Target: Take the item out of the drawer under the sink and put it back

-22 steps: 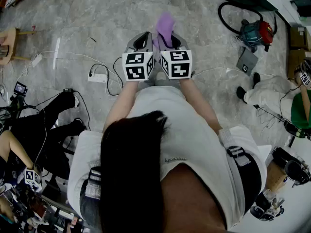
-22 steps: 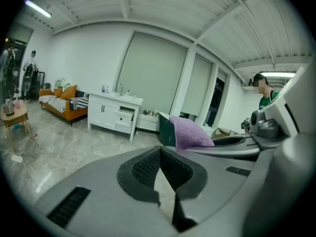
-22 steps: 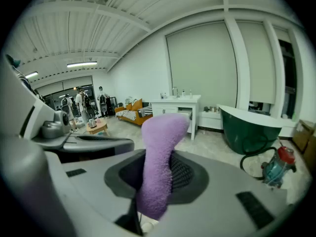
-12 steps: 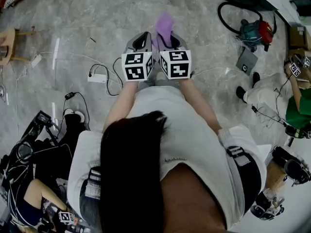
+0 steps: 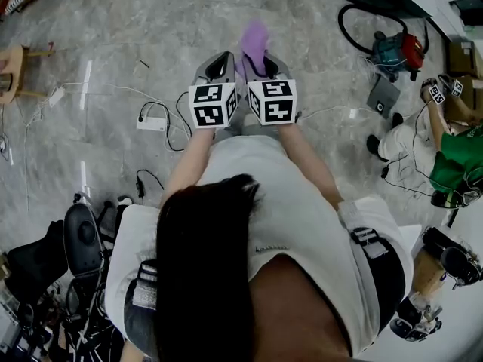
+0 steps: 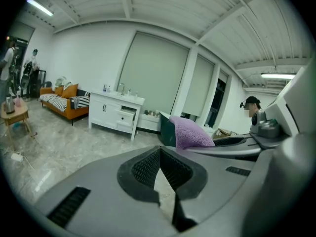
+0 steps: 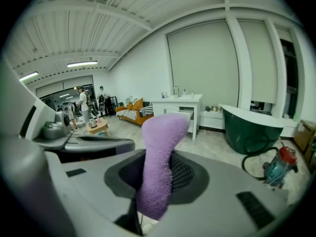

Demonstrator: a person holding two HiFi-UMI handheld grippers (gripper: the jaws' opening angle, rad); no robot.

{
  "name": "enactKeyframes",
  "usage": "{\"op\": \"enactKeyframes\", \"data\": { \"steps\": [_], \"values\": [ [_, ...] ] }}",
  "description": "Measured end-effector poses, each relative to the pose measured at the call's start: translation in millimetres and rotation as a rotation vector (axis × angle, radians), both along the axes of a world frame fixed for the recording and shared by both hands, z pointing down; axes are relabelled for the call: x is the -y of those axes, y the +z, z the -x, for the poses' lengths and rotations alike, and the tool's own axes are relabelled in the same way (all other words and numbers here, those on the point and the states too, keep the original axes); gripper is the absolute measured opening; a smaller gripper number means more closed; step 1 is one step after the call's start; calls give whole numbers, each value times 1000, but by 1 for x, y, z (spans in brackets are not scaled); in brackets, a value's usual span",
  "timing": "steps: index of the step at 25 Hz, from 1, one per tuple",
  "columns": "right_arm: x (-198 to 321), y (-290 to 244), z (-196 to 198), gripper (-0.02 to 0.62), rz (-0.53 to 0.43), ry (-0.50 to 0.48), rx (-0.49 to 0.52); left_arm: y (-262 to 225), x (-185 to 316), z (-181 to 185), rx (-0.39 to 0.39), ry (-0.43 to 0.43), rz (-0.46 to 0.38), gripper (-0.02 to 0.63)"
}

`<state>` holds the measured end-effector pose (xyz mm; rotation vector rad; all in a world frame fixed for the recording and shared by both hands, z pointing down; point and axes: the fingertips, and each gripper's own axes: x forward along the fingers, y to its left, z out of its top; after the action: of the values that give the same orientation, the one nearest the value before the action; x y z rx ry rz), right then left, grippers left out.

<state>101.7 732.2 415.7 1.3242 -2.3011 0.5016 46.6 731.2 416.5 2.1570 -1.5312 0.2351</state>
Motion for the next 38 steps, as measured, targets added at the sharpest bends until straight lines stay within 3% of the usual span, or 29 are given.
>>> {"op": "enactKeyframes", "data": {
  "steps": [14,24,31,38],
  "values": [
    [17,3,19,109,-1,68,38,3,21,29,1,25,-4,3],
    [31,8,12,109,6,85,41,5,38,26,-2,34,-7,3],
    [67,12,4,109,20,66,44,7,72,23,-19,-28,-1,3],
    [123,12,6,109,33,48,48,4,118,21,-9,-30,9,3]
  ]
}}
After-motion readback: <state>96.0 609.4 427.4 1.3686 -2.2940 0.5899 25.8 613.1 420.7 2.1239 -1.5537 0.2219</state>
